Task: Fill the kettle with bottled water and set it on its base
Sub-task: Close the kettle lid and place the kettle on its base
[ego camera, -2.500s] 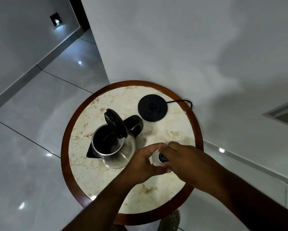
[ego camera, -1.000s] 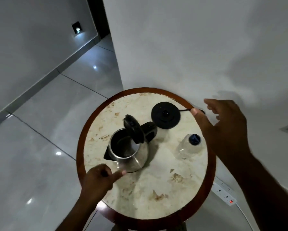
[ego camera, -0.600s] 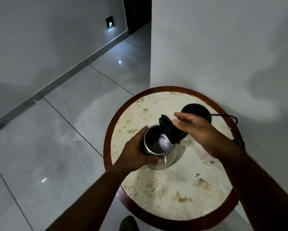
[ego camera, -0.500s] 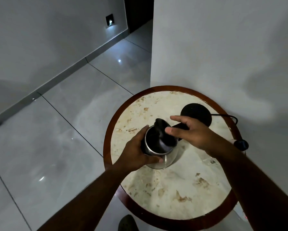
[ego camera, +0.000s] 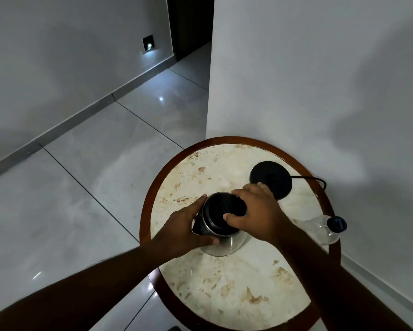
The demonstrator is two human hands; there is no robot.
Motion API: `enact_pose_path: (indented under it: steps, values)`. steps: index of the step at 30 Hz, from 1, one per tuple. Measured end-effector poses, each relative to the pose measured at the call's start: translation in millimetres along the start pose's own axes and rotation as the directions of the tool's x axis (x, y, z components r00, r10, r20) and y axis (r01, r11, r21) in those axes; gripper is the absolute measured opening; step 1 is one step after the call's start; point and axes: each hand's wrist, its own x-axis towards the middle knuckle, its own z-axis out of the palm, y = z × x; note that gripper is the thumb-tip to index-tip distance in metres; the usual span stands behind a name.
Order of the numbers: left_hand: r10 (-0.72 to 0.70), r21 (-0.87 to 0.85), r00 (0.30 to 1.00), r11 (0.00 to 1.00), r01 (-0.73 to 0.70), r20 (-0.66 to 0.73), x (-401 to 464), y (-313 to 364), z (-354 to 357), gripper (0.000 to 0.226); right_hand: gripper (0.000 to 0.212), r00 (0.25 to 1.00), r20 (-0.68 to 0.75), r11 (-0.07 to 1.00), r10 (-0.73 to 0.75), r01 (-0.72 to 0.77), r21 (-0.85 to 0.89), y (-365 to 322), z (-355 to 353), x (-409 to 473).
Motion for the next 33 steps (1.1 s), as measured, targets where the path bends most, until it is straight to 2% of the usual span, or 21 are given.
enact_pose_path:
  steps: [3, 6, 8, 9, 10, 12, 13, 15, 18, 22, 25, 28, 33]
  values:
    - [-0.008, -0.002, 1.0, 1.0, 0.008, 0.008, -0.4, -0.7, 0.3, 0.106, 0.08, 0.998, 0.051, 0.999, -0.029, 0.03, -0.017, 4.1, -4.2, -0.2]
    - [0.005, -0.02, 1.0, 1.0, -0.005, 0.008, -2.0, -0.3, -0.7, 0.105, 0.104, 0.96, 0.267, 0.997, -0.08, 0.08, 0.012, 15.4, -24.0, 3.4]
    - [0.044, -0.05, 0.999, 0.998, -0.045, -0.013, -3.8, 5.1, 0.9, 0.096, 0.109, 0.928, 0.366, 0.985, -0.064, 0.118, -0.126, 20.8, -31.2, 5.5]
    - [0.068, -0.06, 0.997, 0.996, -0.07, -0.033, -5.1, 8.8, 3.4, 0.092, 0.097, 0.936, 0.345, 0.954, -0.074, 0.167, -0.248, 22.2, -28.6, 6.4]
    - [0.082, -0.068, 0.995, 0.994, -0.086, -0.05, -6.7, 12.6, 6.8, 0.091, 0.076, 0.952, 0.285, 0.903, -0.11, 0.216, -0.373, 21.9, -23.0, 8.9]
    - [0.035, -0.078, 0.998, 0.996, -0.038, -0.044, -6.3, 20.2, 14.7, 0.103, 0.031, 0.968, 0.177, 0.816, -0.175, 0.244, -0.524, 17.4, -15.0, 14.0]
    - [-0.004, -0.055, 0.998, 0.999, 0.001, -0.057, -3.3, 23.0, 18.9, 0.115, 0.022, 0.969, 0.154, 0.799, -0.192, 0.245, -0.549, 15.4, -13.2, 16.5]
    - [-0.082, 0.022, 0.991, 0.996, 0.085, -0.106, 3.0, 25.3, 24.8, 0.129, 0.018, 0.966, 0.151, 0.793, -0.209, 0.258, -0.551, 14.8, -11.7, 20.1]
    - [-0.091, 0.124, 0.99, 0.987, 0.104, -0.106, 15.1, 34.1, 26.4, 0.126, 0.02, 0.97, 0.114, 0.814, -0.216, 0.243, -0.528, 20.6, -17.9, 19.8]
    - [-0.003, 0.214, 0.997, 0.977, 0.02, -0.078, 40.2, 60.8, 3.9, 0.119, 0.02, 0.97, 0.018, 0.854, -0.243, 0.223, -0.471, 24.4, -49.2, 25.6]
    - [0.107, 0.255, 0.993, 0.962, -0.092, -0.045, 75.8, 97.9, -14.6, 0.1, 0.019, 0.969, -0.067, 0.892, -0.239, 0.192, -0.408, 39.8, -88.9, 29.6]
    - [0.171, 0.249, 0.985, 0.954, -0.166, 0.003, 111.5, 131.5, -28.8, 0.092, 0.025, 0.966, -0.143, 0.905, -0.216, 0.142, -0.402, 60.3, -126.0, 33.7]
    - [0.223, 0.309, 0.969, 0.919, -0.246, 0.11, 178.2, 173.9, -22.6, 0.102, 0.022, 0.969, -0.219, 0.943, -0.11, 0.032, -0.332, 106.0, -161.7, 45.8]
